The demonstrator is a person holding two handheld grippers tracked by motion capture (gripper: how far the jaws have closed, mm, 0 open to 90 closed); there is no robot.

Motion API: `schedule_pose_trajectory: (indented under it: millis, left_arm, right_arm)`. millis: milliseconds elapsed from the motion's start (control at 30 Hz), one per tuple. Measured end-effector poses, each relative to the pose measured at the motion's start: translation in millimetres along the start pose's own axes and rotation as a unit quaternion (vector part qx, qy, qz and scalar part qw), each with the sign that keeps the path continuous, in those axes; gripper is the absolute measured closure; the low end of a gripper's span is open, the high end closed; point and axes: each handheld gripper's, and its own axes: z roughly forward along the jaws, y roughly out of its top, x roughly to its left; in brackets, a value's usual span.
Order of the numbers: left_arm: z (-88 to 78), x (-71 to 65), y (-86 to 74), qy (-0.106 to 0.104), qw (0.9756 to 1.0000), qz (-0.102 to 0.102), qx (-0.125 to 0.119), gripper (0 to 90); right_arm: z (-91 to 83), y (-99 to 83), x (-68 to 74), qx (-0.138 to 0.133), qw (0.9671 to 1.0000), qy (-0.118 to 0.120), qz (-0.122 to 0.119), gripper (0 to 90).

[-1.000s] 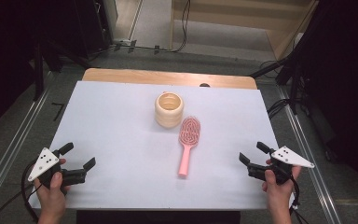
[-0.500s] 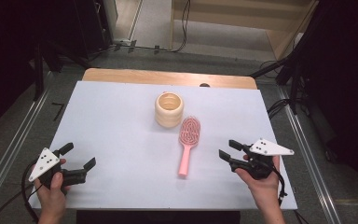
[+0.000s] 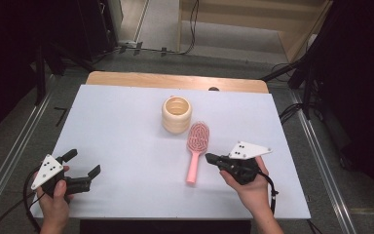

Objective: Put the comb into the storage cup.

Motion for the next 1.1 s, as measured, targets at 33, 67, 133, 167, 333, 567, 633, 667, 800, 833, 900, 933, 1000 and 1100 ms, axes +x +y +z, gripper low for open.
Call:
schedule_pose_trajectory:
  millis: [33, 67, 133, 167, 333, 567, 633, 667, 800, 833, 900, 933, 1000, 1100]
  left_arm:
    - [0.0, 0.1, 0.0, 0.0, 1.0, 0.002, 0.001, 0.0]
    - [0.1, 0.1, 0.1, -0.001, 1.0, 0.003, 0.001, 0.0]
    - [0.0, 0.0, 0.1, -0.001, 1.0, 0.004, 0.003, 0.0]
    - [0.0, -0.1, 0.2, 0.0, 1.0, 0.005, 0.004, 0.0]
    - [0.4, -0.4, 0.1, 0.0, 1.0, 0.005, 0.004, 0.0]
    - [0.9, -0.9, 0.1, -0.001, 1.0, 0.005, 0.004, 0.0]
    - [1.0, -1.0, 0.1, -0.001, 1.0, 0.006, 0.004, 0.0]
    - [1.0, -1.0, 0.2, -0.001, 1.0, 0.006, 0.005, 0.0]
    - [1.3, -1.1, 0.1, -0.002, 1.0, 0.007, 0.005, 0.0]
    - [1.3, -1.1, 0.1, -0.002, 1.0, 0.007, 0.005, 0.0]
    - [1.4, -1.1, 0.2, -0.003, 0.9999, 0.008, 0.006, 0.0]
    - [1.5, -1.2, 0.1, -0.003, 1.0, 0.008, 0.005, 0.0]
    - [1.6, -1.3, 0.1, -0.003, 1.0, 0.008, 0.006, 0.0]
    - [1.4, -1.3, 0.1, -0.003, 0.9999, 0.008, 0.006, 0.0]
  right_arm:
    - [4.1, 0.4, 3.0, 0.005, 1.0, 0.004, -0.003, 88.1]
    - [8.2, 0.8, 6.3, 0.011, 0.9999, 0.007, -0.007, 88.1]
    - [12.4, 1.2, 9.1, 0.018, 0.9997, 0.008, -0.015, 88.1]
    - [17.0, 1.4, 12.1, 0.024, 0.9994, 0.008, -0.022, 88.1]
    - [44.3, 0.2, 27.1, 0.062, 0.9969, 0.021, -0.042, 88.1]
    - [73.9, -5.4, 37.5, 0.11, 0.9919, 0.026, -0.057, 88.1]
    - [77.1, -6.2, 38.4, 0.118, 0.991, 0.026, -0.058, 88.1]
    - [80.7, -7.3, 39.3, 0.129, 0.9897, 0.023, -0.058, 88.1]
    - [90.6, -13.7, 35.8, 0.155, 0.9864, 0.01, -0.054, 88.1]
    - [91.5, -15.2, 34.7, 0.161, 0.9856, 0.006, -0.052, 88.1]
    - [91.7, -16.1, 34.2, 0.16, 0.9859, 0.007, -0.047, 88.1]
    - [91.8, -16.6, 33.0, 0.157, 0.9865, 0.012, -0.046, 88.1]
    - [91.6, -16.1, 32.5, 0.16, 0.9858, 0.01, -0.05, 88.1]
    - [91.0, -15.9, 33.3, 0.164, 0.9851, 0.006, -0.052, 88.1]
